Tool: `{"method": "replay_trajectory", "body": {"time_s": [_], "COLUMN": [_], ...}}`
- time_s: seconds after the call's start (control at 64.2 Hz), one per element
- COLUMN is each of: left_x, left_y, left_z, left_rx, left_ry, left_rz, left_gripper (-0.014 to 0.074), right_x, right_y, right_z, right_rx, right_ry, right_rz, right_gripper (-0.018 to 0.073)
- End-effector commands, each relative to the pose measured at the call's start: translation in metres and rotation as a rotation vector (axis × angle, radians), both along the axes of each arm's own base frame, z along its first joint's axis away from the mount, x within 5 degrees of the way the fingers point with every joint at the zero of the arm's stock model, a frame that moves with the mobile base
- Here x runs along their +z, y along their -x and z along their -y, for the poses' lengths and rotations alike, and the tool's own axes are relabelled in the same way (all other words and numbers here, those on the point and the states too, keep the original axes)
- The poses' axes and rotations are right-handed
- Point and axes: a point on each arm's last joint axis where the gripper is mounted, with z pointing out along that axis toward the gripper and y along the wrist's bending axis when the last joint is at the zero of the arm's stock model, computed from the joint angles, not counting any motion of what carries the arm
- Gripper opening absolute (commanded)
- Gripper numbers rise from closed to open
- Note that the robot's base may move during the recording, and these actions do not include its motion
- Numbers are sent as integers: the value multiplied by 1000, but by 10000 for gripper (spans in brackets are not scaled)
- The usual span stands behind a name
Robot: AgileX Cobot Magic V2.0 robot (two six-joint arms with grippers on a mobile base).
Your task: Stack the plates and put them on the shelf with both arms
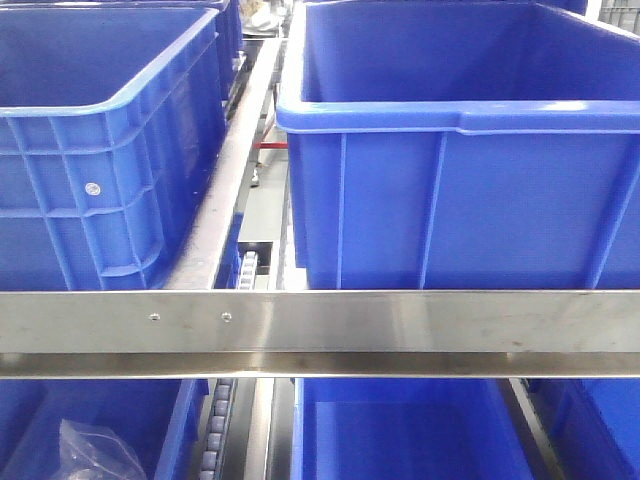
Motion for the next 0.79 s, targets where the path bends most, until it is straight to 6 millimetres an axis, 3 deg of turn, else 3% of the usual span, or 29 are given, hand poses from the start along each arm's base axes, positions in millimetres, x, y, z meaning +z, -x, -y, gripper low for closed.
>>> {"method": "replay_trajectory", "body": {"time_s": [0.0,0.405,0.545,0.654,0.779], "left_x": [16,16,17,3,-27], "left_y": [-3,-3,11,26,38], "left_z": [2,2,-2,-4,-4], "left_rx": [-10,-10,-9,-14,-24], "left_ry": [24,24,-3,8,27], "left_rz": [101,99,173,254,328], "left_gripper": [84,84,84,84,84], "right_x": [8,8,8,8,8], "right_y": [2,2,2,2,2], "right_z": [0,0,0,0,0], "right_rx": [-5,-5,-5,-5,-5], "right_ry": [4,4,4,4,4], "right_rz": [98,98,98,98,98], "right_gripper": [22,22,22,22,22]}}
